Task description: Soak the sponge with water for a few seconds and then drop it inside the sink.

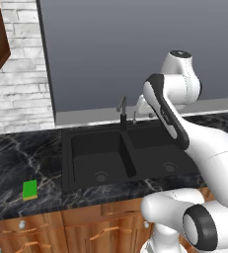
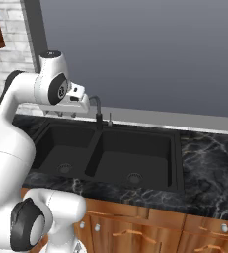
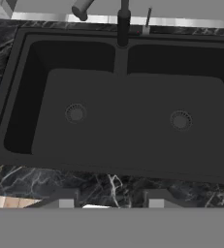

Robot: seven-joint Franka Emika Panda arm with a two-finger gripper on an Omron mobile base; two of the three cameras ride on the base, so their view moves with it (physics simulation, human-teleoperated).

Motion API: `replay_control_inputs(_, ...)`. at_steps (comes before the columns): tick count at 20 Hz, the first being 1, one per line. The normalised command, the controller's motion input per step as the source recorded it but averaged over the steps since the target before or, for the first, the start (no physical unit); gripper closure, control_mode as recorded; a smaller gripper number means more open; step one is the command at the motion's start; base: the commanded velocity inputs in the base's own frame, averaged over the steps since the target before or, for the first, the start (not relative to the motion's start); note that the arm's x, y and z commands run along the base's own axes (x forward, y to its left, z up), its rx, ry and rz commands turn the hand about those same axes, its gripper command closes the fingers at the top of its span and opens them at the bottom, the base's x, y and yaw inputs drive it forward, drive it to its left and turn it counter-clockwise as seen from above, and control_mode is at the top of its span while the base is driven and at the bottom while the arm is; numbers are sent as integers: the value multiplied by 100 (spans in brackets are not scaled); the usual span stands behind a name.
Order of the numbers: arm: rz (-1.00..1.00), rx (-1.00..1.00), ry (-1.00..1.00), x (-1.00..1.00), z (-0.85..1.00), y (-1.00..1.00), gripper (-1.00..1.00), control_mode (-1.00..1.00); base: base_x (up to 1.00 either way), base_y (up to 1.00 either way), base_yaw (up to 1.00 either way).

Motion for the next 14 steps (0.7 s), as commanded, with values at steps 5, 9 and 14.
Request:
replay_control_inputs(5, 0, 0, 0, 0, 0, -3, -100, -100, 0, 0, 0)
replay_control_inputs(9, 0, 0, 0, 0, 0, -5, -100, -100, 0, 0, 0)
replay_control_inputs(14, 0, 0, 0, 0, 0, -2, -100, -100, 0, 0, 0)
